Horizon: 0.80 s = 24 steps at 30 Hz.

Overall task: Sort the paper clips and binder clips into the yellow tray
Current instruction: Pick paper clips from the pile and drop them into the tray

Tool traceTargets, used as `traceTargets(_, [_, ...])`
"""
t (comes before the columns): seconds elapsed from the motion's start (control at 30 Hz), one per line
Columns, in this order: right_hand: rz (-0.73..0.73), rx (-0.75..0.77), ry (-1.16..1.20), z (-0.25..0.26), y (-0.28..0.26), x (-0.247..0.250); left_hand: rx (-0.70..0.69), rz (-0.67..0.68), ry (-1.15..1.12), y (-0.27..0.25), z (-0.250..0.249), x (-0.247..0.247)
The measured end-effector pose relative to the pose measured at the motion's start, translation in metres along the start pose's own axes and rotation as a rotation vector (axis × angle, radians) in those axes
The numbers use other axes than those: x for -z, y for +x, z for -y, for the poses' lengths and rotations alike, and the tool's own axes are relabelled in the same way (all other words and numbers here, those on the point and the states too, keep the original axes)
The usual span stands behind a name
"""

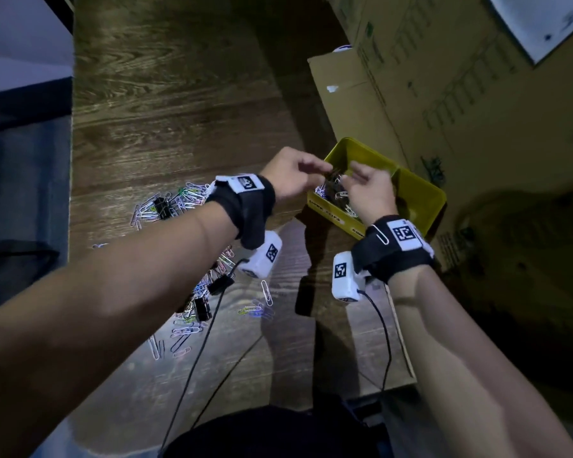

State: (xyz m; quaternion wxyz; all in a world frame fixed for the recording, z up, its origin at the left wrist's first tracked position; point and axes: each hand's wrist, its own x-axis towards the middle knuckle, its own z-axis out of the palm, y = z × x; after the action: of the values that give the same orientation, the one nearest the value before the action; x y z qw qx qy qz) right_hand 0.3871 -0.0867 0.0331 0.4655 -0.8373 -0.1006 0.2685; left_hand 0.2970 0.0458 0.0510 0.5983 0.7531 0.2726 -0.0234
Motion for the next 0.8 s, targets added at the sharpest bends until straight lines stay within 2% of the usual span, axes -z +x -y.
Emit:
traceTargets(0.07, [-0.034, 0.123, -0.003, -0.004, -0.008, 0.0, 0.013, -0.016, -0.145, -0.017, 0.011, 0.005])
traceTargets(0.1, [-0.051, 0.203, -0.011, -0.004, -0.016, -0.001, 0.009, -0.01, -0.128, -0.025, 0.021, 0.006])
traceTargets(0.17, [-0.046, 0.387, -0.039, -0.009, -0.037, -0.006, -0.063, 0.046, 0.165, -0.043, 0.044, 0.008])
traceTargets(0.27, [0.099, 0.509, -0.158, -0.029, -0.078, -0.023, -0.199, 0.284, 0.677, -0.078, 0.081, 0.001])
traceTargets(0.33, [0.304, 0.464, -0.344, -0.049, -0.103, -0.038, -0.281, 0.423, 0.805, -0.102, 0.105, -0.007])
traceTargets(0.4, [0.502, 0.381, -0.572, -0.068, -0.126, -0.052, -0.405, 0.466, 0.916, -0.117, 0.13, -0.012])
traceTargets(0.43, [0.551, 0.376, -0.651, -0.076, -0.135, -0.058, -0.445, 0.469, 0.974, -0.122, 0.14, -0.013])
traceTargets(0.53, [0.558, 0.378, -0.665, -0.091, -0.153, -0.073, -0.51, 0.424, 1.089, -0.128, 0.156, -0.008])
traceTargets(0.63, [0.544, 0.386, -0.711, -0.099, -0.161, -0.085, -0.553, 0.302, 1.084, -0.136, 0.159, -0.001])
traceTargets(0.7, [0.558, 0.364, -0.764, -0.105, -0.164, -0.09, -0.567, 0.262, 1.041, -0.143, 0.163, 0.002])
traceTargets(0.8, [0.582, 0.318, -0.794, -0.114, -0.165, -0.095, -0.567, 0.234, 1.1, -0.156, 0.171, -0.001])
